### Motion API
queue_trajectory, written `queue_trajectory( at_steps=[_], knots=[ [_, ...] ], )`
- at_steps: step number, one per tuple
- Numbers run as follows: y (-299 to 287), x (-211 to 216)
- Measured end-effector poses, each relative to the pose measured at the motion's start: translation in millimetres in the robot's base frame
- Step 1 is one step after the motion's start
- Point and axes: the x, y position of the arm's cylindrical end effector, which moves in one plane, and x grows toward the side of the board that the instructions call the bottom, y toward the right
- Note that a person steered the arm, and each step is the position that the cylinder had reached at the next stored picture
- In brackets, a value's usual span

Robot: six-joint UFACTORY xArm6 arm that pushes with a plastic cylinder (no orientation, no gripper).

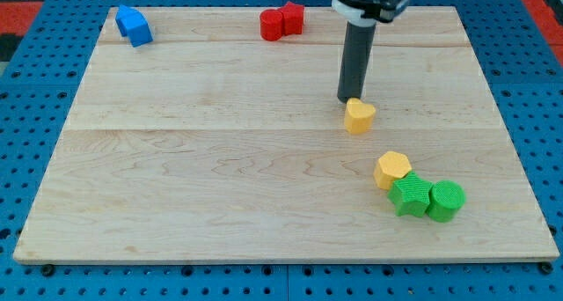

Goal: Move your arm towards left side of the board

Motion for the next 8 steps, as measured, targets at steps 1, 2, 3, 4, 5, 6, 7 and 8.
queue_trajectory(
  at_steps=[1, 2, 3, 4, 5, 6, 7, 8],
  knots=[
    [2.1, 27.2],
    [11.2, 57.3],
    [14.0, 72.7],
    [-18.2, 38.8],
    [-53.1, -1.4],
    [-73.0, -18.7],
    [-77.2, -23.2],
    [-77.2, -23.9]
  ],
)
